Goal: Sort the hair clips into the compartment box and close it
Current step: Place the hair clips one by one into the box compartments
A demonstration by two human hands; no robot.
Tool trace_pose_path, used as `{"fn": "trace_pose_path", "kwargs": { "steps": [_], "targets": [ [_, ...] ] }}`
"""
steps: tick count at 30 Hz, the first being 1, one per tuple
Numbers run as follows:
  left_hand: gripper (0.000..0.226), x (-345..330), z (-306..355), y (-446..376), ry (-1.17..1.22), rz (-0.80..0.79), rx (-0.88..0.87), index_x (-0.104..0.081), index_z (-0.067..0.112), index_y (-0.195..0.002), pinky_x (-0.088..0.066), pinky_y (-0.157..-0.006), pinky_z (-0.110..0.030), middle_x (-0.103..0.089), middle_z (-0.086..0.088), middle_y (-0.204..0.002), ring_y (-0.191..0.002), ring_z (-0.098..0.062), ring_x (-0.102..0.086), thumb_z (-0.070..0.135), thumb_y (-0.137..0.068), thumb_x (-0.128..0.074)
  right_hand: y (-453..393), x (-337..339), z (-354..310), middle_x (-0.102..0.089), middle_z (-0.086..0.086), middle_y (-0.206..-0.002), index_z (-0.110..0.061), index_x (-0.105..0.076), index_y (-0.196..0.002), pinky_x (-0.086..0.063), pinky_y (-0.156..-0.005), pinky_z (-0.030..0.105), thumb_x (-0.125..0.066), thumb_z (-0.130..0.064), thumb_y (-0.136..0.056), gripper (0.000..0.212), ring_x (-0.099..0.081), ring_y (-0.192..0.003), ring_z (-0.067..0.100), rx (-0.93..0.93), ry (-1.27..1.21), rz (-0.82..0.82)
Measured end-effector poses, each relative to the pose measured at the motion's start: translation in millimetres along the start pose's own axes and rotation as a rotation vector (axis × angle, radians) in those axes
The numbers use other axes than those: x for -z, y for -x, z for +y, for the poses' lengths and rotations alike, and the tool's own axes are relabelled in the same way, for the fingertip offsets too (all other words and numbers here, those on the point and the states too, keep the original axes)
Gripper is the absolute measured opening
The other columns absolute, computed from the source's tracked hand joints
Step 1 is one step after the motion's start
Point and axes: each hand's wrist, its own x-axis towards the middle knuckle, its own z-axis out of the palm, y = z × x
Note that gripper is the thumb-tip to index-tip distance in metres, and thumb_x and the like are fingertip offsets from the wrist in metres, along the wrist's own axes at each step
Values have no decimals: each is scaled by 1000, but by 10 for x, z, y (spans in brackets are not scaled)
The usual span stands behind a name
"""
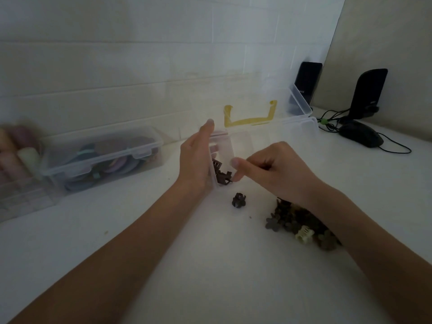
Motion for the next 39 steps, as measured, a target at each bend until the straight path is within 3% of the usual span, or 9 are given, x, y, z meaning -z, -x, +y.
{"fn": "trace_pose_path", "kwargs": {
  "steps": [4,7,10,17,23,26,28,32,39],
  "targets": [
    [23,-8,-22,-13,11,4,6,-64,20,-82,-52,-65,-21,-69,5,-84,-83,-15,-66,35,-96,-55,6,-55,16,-34,-5,-40,-34,-62,-58,-26,-48,22,-49,-50,-90,38,-30,-38,12,-30,120,-91],
    [26,6,-29,-26,-8,-2,16,-66,20,-79,-53,-72,-32,-69,1,-77,-76,-18,-66,38,-94,-57,6,-63,9,-41,-5,-43,-45,-62,-113,-25,-48,19,-44,-53,-92,29,-44,-42,7,-69,231,-76],
    [28,5,-18,-30,-8,-2,37,-68,15,-92,-53,-85,-40,-70,-6,-92,-87,-24,-67,41,-94,-57,10,-69,-12,-42,-6,-42,-47,-48,-130,-26,-49,18,-45,-51,-93,37,-48,-48,-3,-71,292,-120],
    [23,29,0,-73,52,36,48,-61,19,-84,-52,-92,-43,-70,-2,-92,-91,-24,-66,37,-96,-55,22,72,-46,-43,-7,-41,-27,-74,-84,-30,-47,21,-72,-36,-79,11,-35,-38,10,21,37,-120],
    [23,112,-2,-150,95,57,99,-63,15,-86,-50,-96,-49,-71,-9,-95,-87,-27,-67,37,-90,-60,26,123,-78,-47,-10,-42,-36,-73,-95,-34,-48,14,-76,-41,-73,22,-45,-42,8,30,138,-284],
    [22,124,-13,-166,91,67,81,-63,15,-84,-54,-86,-42,-71,-8,-90,-81,-24,-67,35,-92,-59,20,158,-63,-50,-13,-44,-35,-73,-89,-32,-49,13,-75,-42,-73,18,-47,-44,4,24,166,-279],
    [22,119,-25,-172,97,70,77,-63,15,-83,-53,-79,-39,-70,-6,-87,-78,-23,-66,35,-91,-59,18,142,-50,-53,-23,-47,-42,-71,-97,-32,-50,12,-72,-48,-74,24,-52,-51,-4,12,275,-331],
    [21,126,-30,-203,108,70,63,-62,14,-82,-51,-74,-36,-69,-6,-86,-73,-21,-66,33,-91,-60,28,85,-32,-49,-20,-56,-50,-63,-111,-33,-57,13,-66,-58,-75,37,-43,-55,-6,-3,422,-397],
    [22,128,-46,-206,86,65,53,-63,15,-81,-52,-77,-37,-70,-3,-82,-75,-20,-66,34,-91,-59,16,38,7,-57,-14,-60,-32,-70,-85,-33,-50,14,-75,-48,-71,22,-51,-55,0,-8,225,-328]
  ]
}}
